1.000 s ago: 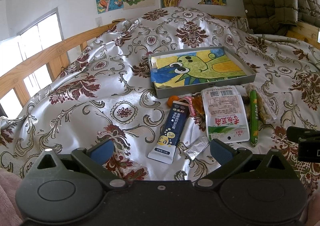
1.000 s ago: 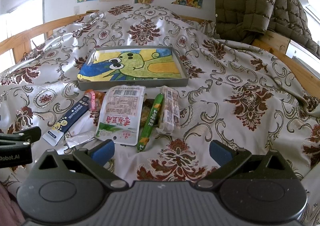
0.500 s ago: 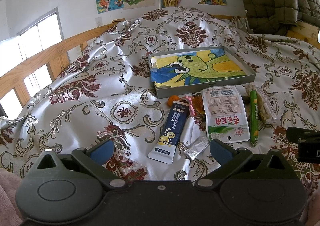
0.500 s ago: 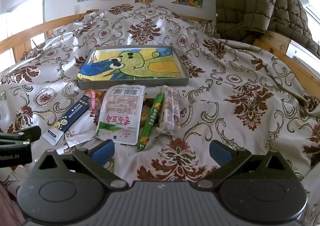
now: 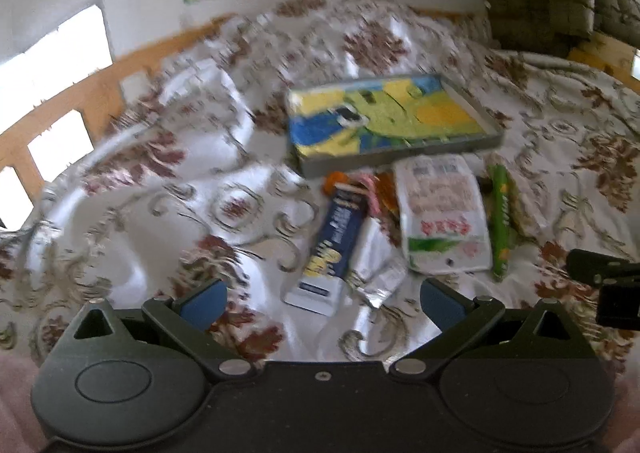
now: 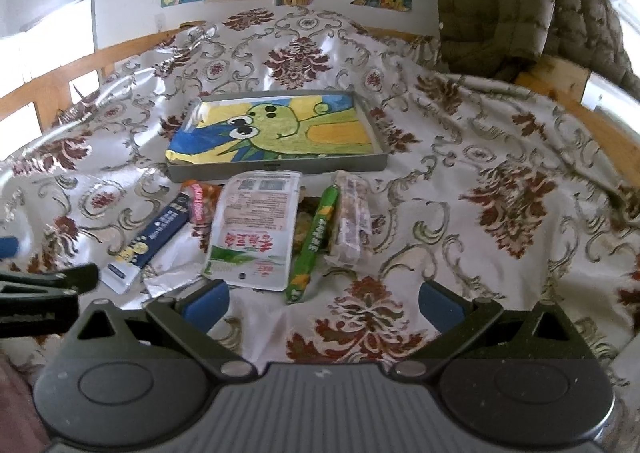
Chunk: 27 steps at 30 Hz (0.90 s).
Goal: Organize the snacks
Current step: 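Move left tool to the blue milk stick while right tool grasps the white red-text packet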
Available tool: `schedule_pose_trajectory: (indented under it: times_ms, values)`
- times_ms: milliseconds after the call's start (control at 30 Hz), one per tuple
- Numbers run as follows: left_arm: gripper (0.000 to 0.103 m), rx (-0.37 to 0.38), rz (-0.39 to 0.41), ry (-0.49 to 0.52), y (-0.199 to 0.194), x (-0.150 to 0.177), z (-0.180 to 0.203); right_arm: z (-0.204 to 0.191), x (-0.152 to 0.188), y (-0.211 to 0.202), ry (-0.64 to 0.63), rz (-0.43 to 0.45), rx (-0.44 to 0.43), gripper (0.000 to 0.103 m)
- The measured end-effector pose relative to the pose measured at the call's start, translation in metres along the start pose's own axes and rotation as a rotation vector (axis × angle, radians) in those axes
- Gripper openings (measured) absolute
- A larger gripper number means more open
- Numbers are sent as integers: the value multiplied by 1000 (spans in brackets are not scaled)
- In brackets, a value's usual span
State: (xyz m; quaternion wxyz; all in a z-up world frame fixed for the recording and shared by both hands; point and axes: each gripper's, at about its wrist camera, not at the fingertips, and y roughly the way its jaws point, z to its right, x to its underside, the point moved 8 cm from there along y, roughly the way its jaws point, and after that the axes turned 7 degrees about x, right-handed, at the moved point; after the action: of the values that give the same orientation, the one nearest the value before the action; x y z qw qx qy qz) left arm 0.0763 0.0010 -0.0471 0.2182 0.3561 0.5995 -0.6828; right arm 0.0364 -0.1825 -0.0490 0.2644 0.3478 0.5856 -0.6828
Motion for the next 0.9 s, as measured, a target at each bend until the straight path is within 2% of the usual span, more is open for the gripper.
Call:
schedule_pose_trajectory:
  times_ms: [100,200,300,433,600,767,900]
  values:
    - [102,44,-35,-17,13,-12,-7,2,-2,10,32,-64,-65,103]
    - [102,69,-50,-24,26,-27,-15,7,-13,25,26,-95,-95,103]
    - [102,132,-78,-22,43,-40,-23,9,-30,36,-35,-71,-100,103]
    - [102,155,-122,10,69,-49,-38,6,-47,50,-131,-29,-126,103]
    - [102,215,-196,-17,100,-51,-52,-2,-53,67,-145,-25,-221,103]
    - [102,247,-206,1,121,-56,-50,-18,-54,78,-164,-30,-326,103]
    - [102,265,-232,25,134,-51,-45,-34,-54,84,-217,-29,-370,103]
